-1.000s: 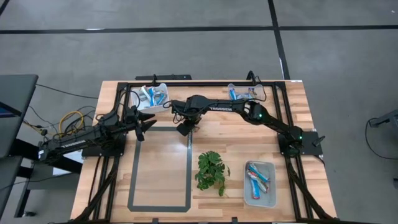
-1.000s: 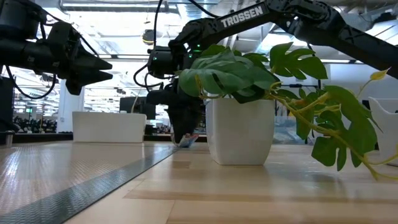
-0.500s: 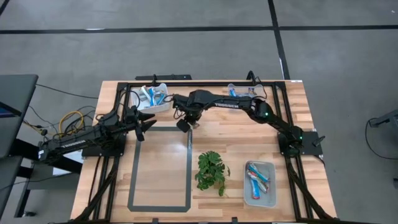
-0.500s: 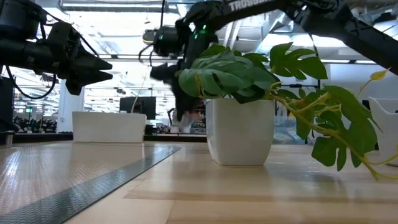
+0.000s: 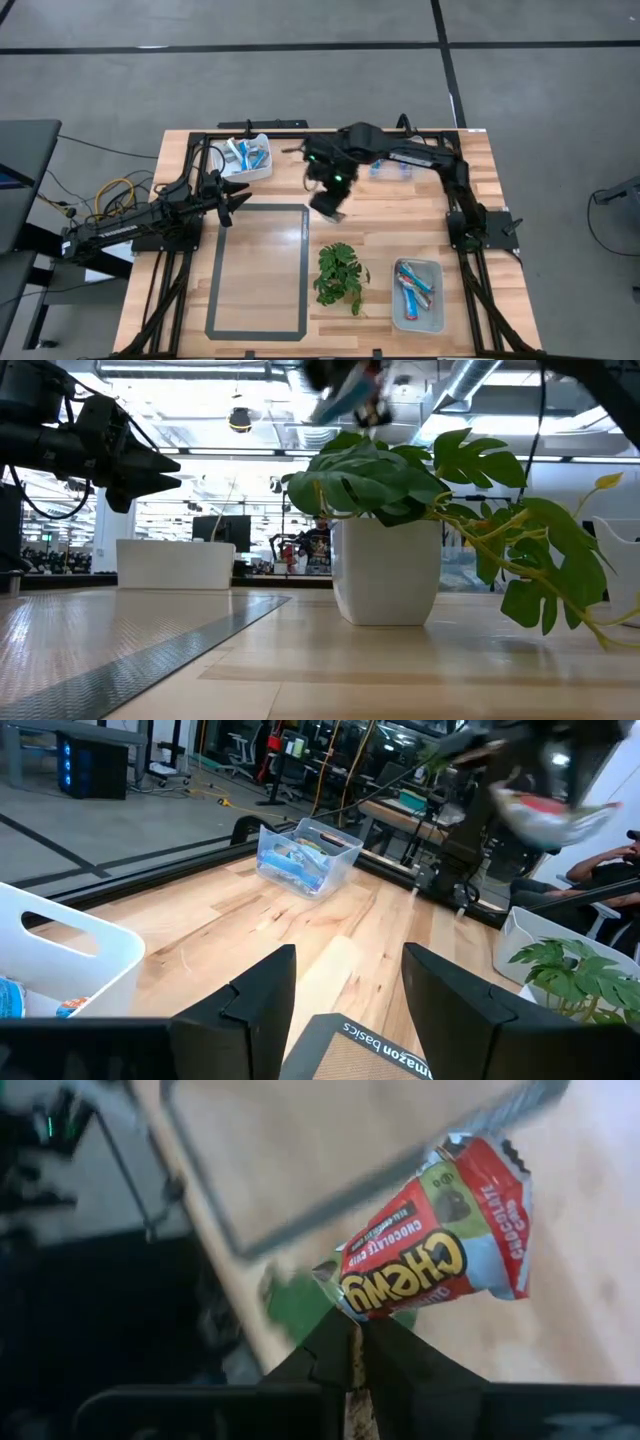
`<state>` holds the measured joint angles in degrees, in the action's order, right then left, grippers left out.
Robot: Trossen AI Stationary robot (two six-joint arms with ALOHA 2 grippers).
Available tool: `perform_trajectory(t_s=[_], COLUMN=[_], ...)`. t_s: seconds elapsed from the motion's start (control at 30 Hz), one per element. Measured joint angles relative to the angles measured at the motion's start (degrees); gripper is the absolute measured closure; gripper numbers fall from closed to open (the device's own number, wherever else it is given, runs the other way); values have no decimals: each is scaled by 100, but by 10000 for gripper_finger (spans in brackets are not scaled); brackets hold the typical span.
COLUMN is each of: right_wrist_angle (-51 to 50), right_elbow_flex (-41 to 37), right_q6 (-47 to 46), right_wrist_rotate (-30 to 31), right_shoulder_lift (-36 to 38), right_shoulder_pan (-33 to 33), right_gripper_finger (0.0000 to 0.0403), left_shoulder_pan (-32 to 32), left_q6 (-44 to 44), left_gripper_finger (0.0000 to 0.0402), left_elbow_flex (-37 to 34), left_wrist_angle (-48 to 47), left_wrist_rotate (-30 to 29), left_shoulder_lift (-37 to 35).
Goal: Pick and place Granola Bars by type
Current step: Put the red granola bar into the gray bin
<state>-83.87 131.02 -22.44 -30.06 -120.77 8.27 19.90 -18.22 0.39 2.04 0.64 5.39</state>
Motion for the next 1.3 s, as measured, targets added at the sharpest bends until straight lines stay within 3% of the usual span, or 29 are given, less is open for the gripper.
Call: perform_trajectory(t_s=[0.13,0.27,0.67,0.87,1.07,1.2,1.3], right_wrist_angle=[-664,-629,-96,939,2976,4113,4238], right_elbow_flex=[-23,-703,-5039,-6509,-7420,-7969,-8238], right_q6=[10,-245,-2115,-3424,-4429,-4890,-5068], right_wrist_rotate=[-112,-156,-162,-291,-436,-264,14], right_shoulder_lift=[288,714,2797,3447,3573,3573,3573], right_shoulder_pan=[-438,-998,-2356,-2989,-3445,-3635,-3715], right_gripper_finger=[386,388,384,387,384,380,373], left_shoulder_pan=[0,-2,0,-2,0,-1,0], left_q6=[0,0,0,1,2,2,2], left_gripper_finger=[226,226,226,226,226,226,226], left_elbow_flex=[1,0,1,0,1,-1,-1], left_wrist_angle=[1,0,1,0,1,1,-1], left_wrist_rotate=[0,0,-2,-1,-1,-1,-2], left_shoulder_lift=[0,0,0,0,0,0,0])
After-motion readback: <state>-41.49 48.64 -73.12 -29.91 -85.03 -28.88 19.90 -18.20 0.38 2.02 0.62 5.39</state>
